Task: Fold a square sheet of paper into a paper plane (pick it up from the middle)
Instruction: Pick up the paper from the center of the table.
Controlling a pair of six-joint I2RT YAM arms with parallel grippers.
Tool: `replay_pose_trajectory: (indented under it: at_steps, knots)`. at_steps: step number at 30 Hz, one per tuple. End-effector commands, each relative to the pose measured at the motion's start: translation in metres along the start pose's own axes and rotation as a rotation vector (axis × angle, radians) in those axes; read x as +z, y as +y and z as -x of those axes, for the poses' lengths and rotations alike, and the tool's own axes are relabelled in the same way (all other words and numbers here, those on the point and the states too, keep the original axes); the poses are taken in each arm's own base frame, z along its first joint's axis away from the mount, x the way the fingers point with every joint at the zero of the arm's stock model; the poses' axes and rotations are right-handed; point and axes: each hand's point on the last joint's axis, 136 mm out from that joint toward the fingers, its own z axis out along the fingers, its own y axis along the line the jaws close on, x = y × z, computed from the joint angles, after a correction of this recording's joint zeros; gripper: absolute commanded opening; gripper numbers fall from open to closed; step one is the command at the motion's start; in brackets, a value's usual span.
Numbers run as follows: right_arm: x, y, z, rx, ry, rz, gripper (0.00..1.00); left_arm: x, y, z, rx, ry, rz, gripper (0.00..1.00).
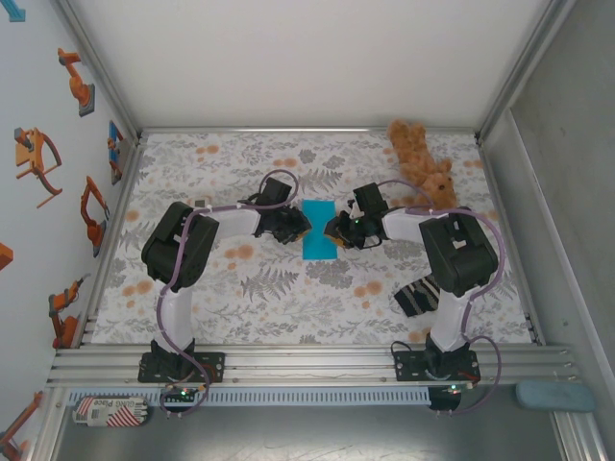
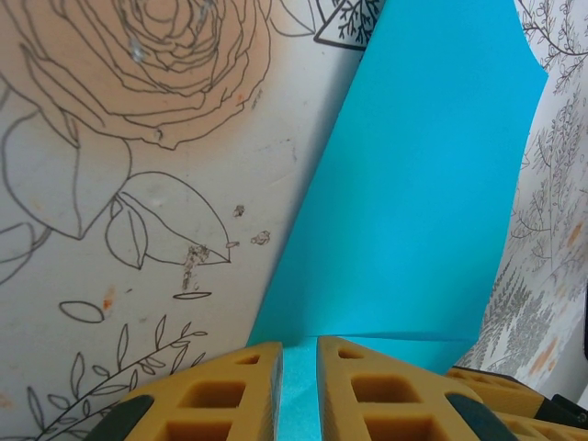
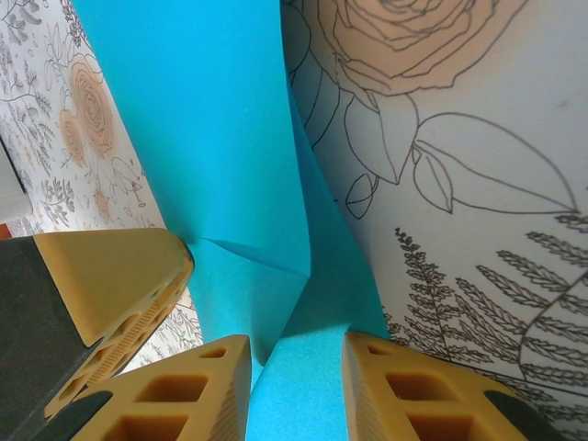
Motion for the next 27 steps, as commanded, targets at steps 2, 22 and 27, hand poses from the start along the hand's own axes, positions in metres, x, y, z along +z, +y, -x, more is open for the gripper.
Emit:
replay_pose_trajectory:
  at_steps: [2,22,27]
  knots:
    - [-0.005,0.013,0.008,-0.022,-0.052,0.019,0.29,0.008,0.043,-0.017,-0.065,0.054,0.126,0.18]
    - [0.005,-0.005,0.006,0.030,-0.035,-0.037,0.27,0.009,0.043,-0.017,-0.068,0.056,0.123,0.18]
    - [0.008,0.002,0.009,0.023,-0.030,-0.006,0.27,0.009,0.044,-0.018,-0.068,0.058,0.124,0.18]
